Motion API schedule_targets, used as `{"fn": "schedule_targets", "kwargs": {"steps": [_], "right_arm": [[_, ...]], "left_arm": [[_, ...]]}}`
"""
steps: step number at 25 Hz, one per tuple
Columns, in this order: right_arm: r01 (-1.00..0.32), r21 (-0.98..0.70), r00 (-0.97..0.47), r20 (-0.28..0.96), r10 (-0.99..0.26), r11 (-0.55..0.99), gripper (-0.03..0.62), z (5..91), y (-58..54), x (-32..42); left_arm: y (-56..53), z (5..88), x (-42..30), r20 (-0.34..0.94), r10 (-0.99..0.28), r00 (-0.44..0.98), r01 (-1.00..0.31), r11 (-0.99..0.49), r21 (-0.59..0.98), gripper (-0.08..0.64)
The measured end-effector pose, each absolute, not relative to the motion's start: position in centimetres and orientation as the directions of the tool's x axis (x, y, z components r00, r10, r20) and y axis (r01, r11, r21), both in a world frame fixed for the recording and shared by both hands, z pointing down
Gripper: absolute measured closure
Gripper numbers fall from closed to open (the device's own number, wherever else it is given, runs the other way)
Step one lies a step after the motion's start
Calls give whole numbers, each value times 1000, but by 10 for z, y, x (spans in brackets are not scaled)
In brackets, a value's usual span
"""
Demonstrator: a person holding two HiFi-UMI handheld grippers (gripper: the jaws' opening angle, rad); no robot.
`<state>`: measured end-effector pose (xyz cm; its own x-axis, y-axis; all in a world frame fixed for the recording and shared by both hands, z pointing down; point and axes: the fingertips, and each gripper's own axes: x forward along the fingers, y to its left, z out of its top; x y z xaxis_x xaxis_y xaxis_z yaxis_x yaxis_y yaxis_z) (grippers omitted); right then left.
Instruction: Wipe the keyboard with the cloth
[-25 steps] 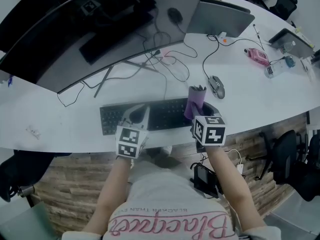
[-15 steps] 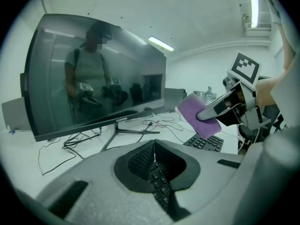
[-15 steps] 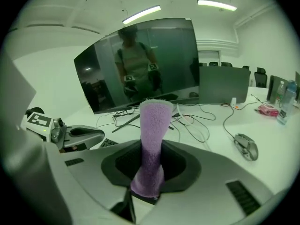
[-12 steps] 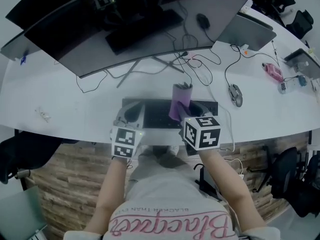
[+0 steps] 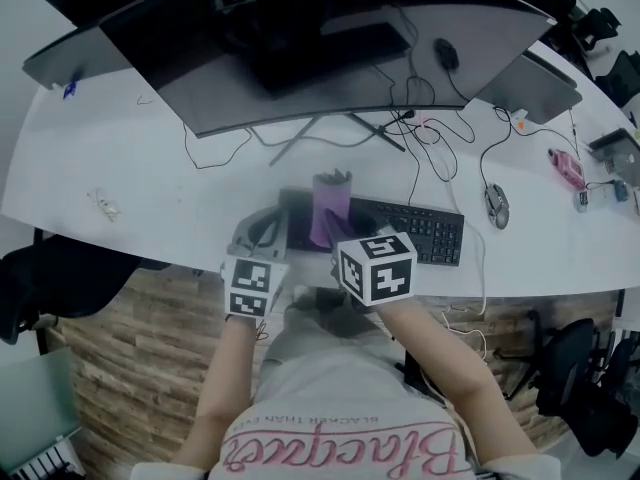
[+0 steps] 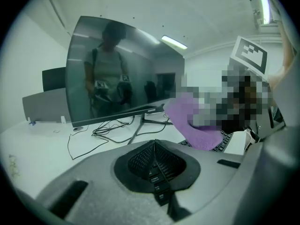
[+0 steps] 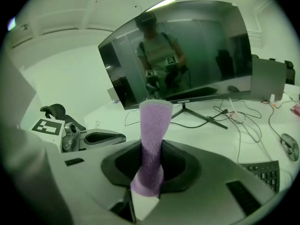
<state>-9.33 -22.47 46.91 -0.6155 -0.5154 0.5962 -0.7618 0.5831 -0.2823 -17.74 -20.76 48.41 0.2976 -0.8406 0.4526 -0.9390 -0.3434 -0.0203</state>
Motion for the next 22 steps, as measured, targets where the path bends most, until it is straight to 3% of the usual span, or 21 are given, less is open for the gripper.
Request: {"fn": "schedule_targets", "kwargs": {"steps": [13, 22], "right_arm": [[-671, -348, -657, 689, -307, 655, 503, 543, -175, -189], [-699, -388, -638, 718, -278, 601, 503, 565, -168, -196]], "left_arm": [[-192, 512, -231, 493, -832, 254, -961, -273, 35, 555], [-188, 526, -239, 521, -810, 271, -957, -285, 55, 555]]}}
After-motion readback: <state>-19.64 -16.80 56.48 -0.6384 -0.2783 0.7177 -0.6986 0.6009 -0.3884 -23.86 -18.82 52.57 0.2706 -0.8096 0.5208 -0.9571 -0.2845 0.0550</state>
